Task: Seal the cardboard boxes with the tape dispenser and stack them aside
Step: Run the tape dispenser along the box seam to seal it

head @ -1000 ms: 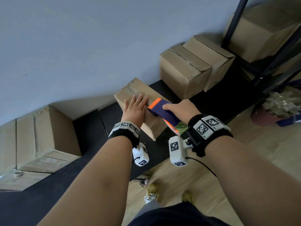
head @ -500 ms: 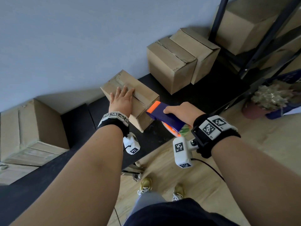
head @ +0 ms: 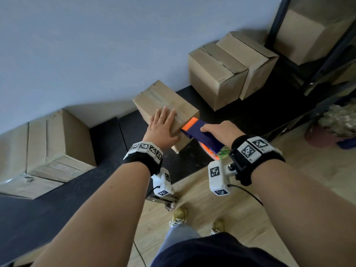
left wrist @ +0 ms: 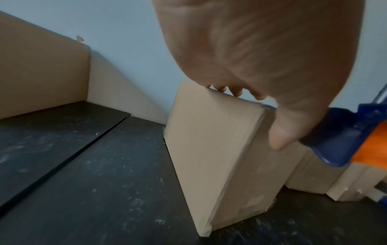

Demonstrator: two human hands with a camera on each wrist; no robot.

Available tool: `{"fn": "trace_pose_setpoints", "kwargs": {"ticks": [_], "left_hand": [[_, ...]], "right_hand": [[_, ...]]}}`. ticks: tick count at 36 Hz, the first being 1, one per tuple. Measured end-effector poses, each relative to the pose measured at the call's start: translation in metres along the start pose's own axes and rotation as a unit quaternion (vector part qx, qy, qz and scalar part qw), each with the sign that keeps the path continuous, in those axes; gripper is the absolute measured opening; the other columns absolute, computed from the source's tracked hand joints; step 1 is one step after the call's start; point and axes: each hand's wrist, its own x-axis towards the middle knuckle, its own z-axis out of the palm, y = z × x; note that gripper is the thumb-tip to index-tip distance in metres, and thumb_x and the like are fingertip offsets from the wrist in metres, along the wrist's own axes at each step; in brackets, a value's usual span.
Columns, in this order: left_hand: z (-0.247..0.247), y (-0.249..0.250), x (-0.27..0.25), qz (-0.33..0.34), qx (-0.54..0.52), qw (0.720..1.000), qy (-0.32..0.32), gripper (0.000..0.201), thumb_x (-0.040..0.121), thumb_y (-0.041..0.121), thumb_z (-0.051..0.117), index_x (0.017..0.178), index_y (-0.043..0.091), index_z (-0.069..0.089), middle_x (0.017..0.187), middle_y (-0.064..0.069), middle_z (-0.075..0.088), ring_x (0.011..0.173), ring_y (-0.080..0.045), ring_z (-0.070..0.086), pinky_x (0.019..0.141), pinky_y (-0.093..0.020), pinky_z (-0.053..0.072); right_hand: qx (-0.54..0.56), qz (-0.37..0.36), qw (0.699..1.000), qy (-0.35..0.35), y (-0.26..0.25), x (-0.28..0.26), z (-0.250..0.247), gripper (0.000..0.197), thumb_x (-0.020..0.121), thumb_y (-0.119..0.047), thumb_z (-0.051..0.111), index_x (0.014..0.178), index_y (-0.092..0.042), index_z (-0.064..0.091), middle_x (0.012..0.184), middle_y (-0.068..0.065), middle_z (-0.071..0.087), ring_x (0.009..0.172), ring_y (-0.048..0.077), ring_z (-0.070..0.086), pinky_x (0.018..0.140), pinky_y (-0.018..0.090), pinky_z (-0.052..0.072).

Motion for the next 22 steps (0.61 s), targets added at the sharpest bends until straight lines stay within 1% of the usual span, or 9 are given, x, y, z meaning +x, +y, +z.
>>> {"fn": "trace_pose_setpoints", "kwargs": {"ticks": [2,3,7,9,11,13,16,20,22], "left_hand": [[0.004,0.002,0.002,-0.006,0.047,0.999,0.014,0.087,0.09,0.054,0.048,0.153,0.026,-0.007,0.161,-0.007,-0.01,0.147,-0.027,-0.012,0.12,-0.044,-0.004],[0.006,0.003,0.003,-0.009,0.065,0.998,0.019,0.085,0.092,0.056,0.044,0.153,0.026,-0.008,0.16,-0.009,-0.01,0.147,-0.03,-0.012,0.12,-0.045,-0.004],[0.011,0.008,0.007,-0.005,0.108,0.994,0.027,0.079,0.096,0.056,0.035,0.153,0.024,-0.008,0.16,-0.014,-0.007,0.146,-0.037,-0.008,0.12,-0.047,0.0],[0.011,0.009,0.009,-0.007,0.122,0.992,0.027,0.075,0.097,0.055,0.031,0.153,0.023,-0.007,0.16,-0.016,-0.003,0.146,-0.038,-0.005,0.119,-0.048,0.002],[0.01,0.01,0.01,-0.015,0.126,0.992,0.025,0.074,0.097,0.054,0.031,0.153,0.023,-0.005,0.16,-0.016,-0.002,0.146,-0.038,-0.003,0.119,-0.048,0.003],[0.01,0.012,0.013,-0.019,0.131,0.991,0.023,0.072,0.098,0.055,0.029,0.153,0.023,-0.004,0.16,-0.016,-0.001,0.146,-0.038,-0.002,0.119,-0.048,0.003],[0.011,0.013,0.013,-0.022,0.138,0.99,0.02,0.072,0.098,0.056,0.027,0.154,0.023,-0.004,0.16,-0.016,0.0,0.146,-0.038,-0.001,0.119,-0.048,0.002],[0.011,0.013,0.009,-0.021,0.145,0.989,0.025,0.071,0.097,0.057,0.026,0.154,0.023,-0.002,0.16,-0.016,0.002,0.146,-0.038,0.0,0.119,-0.048,0.003],[0.011,0.013,0.009,-0.021,0.148,0.988,0.026,0.07,0.098,0.056,0.026,0.154,0.023,-0.001,0.16,-0.016,0.003,0.146,-0.038,0.002,0.119,-0.048,0.004]], "right_hand": [[0.002,-0.001,1.0,-0.001,0.001,0.001,0.0,0.035,0.083,-0.04,0.064,0.081,-0.005,0.062,0.102,0.018,0.067,0.095,0.03,0.064,0.091,0.041,0.049],[0.005,0.001,1.0,-0.001,0.002,0.001,-0.001,0.034,0.082,-0.041,0.064,0.078,-0.007,0.06,0.1,0.017,0.068,0.094,0.03,0.064,0.09,0.041,0.049],[0.018,0.003,1.0,-0.002,0.007,0.002,-0.004,0.04,0.08,-0.045,0.065,0.089,-0.006,0.065,0.097,0.013,0.068,0.091,0.028,0.064,0.09,0.04,0.05],[0.023,-0.002,1.0,-0.002,0.011,0.003,-0.006,0.04,0.078,-0.048,0.066,0.088,-0.009,0.064,0.095,0.011,0.068,0.087,0.026,0.064,0.087,0.039,0.051],[0.028,-0.006,1.0,0.0,0.013,0.003,-0.009,0.04,0.077,-0.048,0.066,0.09,-0.01,0.064,0.094,0.01,0.068,0.086,0.026,0.064,0.086,0.039,0.051],[0.033,-0.009,0.999,0.003,0.013,0.002,-0.013,0.044,0.077,-0.048,0.067,0.095,-0.008,0.065,0.095,0.01,0.068,0.086,0.026,0.064,0.086,0.039,0.051],[0.033,-0.018,0.999,0.002,0.014,0.002,-0.015,0.044,0.078,-0.047,0.067,0.096,-0.007,0.064,0.094,0.01,0.068,0.086,0.025,0.064,0.085,0.038,0.051],[0.035,-0.012,0.999,-0.007,0.018,0.002,-0.012,0.048,0.078,-0.049,0.066,0.102,-0.007,0.062,0.097,0.009,0.067,0.088,0.024,0.063,0.086,0.038,0.051],[0.038,-0.008,0.999,-0.006,0.021,0.002,-0.01,0.045,0.078,-0.049,0.066,0.099,-0.009,0.062,0.096,0.008,0.066,0.087,0.023,0.063,0.088,0.039,0.05]]}}
